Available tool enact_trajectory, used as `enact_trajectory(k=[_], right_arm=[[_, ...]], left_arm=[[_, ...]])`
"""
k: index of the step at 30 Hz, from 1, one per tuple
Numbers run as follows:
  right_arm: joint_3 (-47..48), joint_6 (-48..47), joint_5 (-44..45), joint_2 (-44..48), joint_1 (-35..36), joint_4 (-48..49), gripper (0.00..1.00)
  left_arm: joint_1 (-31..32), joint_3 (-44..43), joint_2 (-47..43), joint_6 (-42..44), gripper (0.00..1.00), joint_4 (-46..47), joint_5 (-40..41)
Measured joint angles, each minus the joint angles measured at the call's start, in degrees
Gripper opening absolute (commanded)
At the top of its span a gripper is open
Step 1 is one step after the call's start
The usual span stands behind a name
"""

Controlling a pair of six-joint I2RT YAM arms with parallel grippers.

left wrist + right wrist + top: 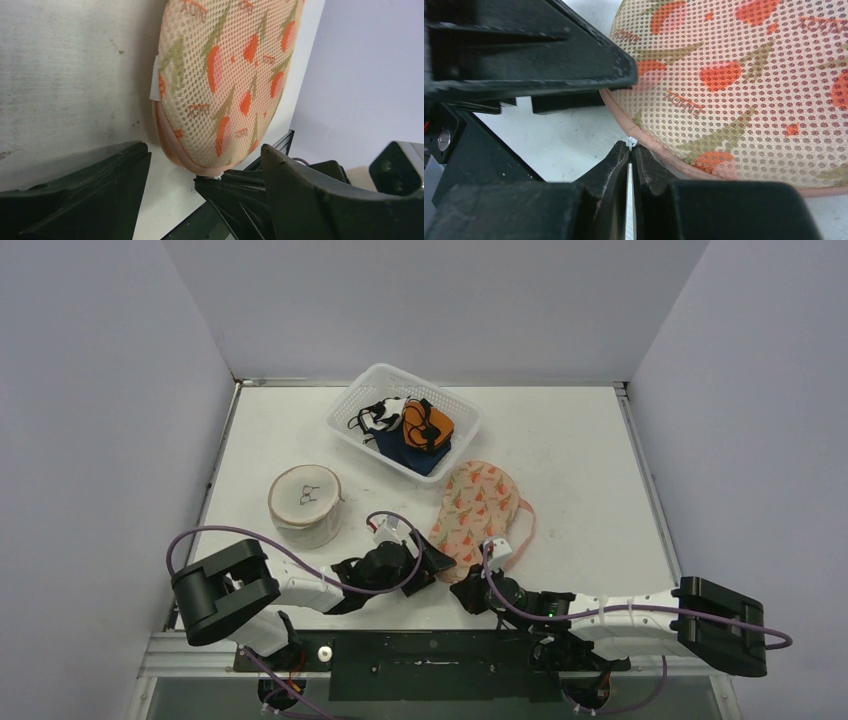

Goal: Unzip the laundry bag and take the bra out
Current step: Unzip the laundry bag at the center of the board.

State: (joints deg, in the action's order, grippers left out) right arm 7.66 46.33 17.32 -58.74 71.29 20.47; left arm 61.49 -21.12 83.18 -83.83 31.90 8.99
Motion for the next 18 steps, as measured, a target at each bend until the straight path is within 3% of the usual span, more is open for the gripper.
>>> enact_trajectory(k=[6, 14, 18], right_arm=[[0.22, 0.02, 1.22, -0.33, 1.64, 1.77, 0.05], [0.48, 0.02, 2.27, -0.28, 3.08, 2.64, 0.05], [0.48, 0.26, 2.54, 0.44, 3.19, 1.79, 0.05]], left_arm=[[0.09, 0.31, 2.38, -2.19, 0.60, 1.70, -0.31], [0.09, 0.72, 2.54, -2.84, 0.12, 1.01, 0.52], [0.20, 0.72, 1.20, -2.51, 0.00, -0.68, 1.33]])
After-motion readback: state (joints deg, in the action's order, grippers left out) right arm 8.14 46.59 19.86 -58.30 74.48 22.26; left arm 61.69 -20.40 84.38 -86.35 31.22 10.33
